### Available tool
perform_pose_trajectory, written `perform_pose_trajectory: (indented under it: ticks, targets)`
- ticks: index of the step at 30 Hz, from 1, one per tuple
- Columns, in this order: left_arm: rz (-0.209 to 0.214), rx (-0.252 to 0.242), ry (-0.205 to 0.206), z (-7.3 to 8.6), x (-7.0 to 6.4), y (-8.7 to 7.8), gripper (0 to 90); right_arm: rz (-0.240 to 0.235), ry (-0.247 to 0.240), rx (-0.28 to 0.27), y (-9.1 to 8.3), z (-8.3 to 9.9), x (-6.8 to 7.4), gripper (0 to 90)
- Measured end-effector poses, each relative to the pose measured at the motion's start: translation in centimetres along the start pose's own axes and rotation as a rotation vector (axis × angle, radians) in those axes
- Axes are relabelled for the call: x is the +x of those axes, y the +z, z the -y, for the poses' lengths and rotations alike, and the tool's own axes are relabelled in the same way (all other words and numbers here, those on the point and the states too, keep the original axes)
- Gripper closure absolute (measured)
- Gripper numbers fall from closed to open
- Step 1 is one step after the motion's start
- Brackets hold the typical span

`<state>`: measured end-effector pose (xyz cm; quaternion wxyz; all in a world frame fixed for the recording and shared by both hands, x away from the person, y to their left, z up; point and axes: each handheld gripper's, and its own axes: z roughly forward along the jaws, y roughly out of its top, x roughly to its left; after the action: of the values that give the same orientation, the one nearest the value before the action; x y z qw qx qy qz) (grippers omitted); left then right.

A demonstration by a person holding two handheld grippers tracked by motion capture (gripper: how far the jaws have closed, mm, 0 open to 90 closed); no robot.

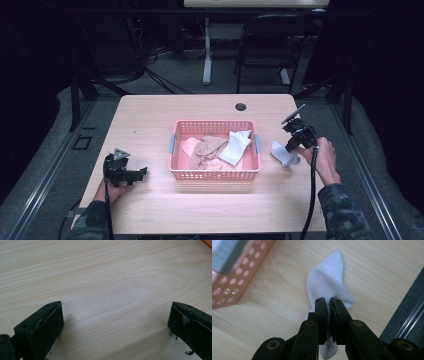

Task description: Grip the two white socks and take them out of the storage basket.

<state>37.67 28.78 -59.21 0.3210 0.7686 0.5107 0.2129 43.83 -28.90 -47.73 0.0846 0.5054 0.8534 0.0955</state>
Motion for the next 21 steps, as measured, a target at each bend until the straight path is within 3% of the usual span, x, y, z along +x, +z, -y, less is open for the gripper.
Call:
perform_pose_trajectory:
  ticks: [2,3,8,11,12,13,14,15,16,17,19,21]
  targets:
    - [0.000,-0.001,-0.003,0.0,0.0,0.0,0.2,-0.009,-0.013,0.033,0.3,0.0,-0.3,84.2]
    - [0.000,-0.001,-0.003,0.0,0.0,0.0,0.2,-0.047,0.017,0.031,1.1,0.3,-0.6,84.2]
    - [0.001,0.000,0.000,0.0,0.0,0.0,0.2,-0.050,0.024,0.077,2.0,0.5,-1.1,83.6]
    - [0.002,0.000,0.001,0.0,0.0,0.0,0.2,-0.051,0.038,0.067,2.2,0.7,-1.1,81.9]
    - [0.002,0.000,-0.001,0.0,0.0,0.0,0.2,-0.042,0.038,0.067,2.2,0.7,-1.1,75.4]
    - [0.002,0.000,-0.001,0.0,0.0,0.0,0.2,-0.038,0.045,0.059,2.0,0.6,-1.2,58.8]
    - [0.002,0.000,-0.001,0.0,0.0,0.0,0.2,-0.038,0.045,0.059,2.0,0.6,-1.2,58.8]
    - [0.002,0.000,-0.001,0.0,0.0,0.0,0.2,-0.026,0.077,0.008,1.5,0.7,-1.4,42.7]
    - [0.003,0.000,0.000,0.0,0.0,0.0,0.2,-0.028,0.073,-0.007,1.1,0.7,-1.5,34.9]
    - [0.004,0.001,-0.001,0.0,0.0,0.0,0.2,-0.041,0.087,-0.035,0.8,0.7,-1.5,29.0]
    - [0.004,0.001,-0.001,0.0,0.0,0.0,0.2,-0.057,0.067,-0.063,-0.2,0.7,-1.4,18.1]
    - [0.005,0.001,0.000,0.0,0.0,0.0,0.2,-0.062,0.064,-0.093,-0.7,0.6,-1.0,13.1]
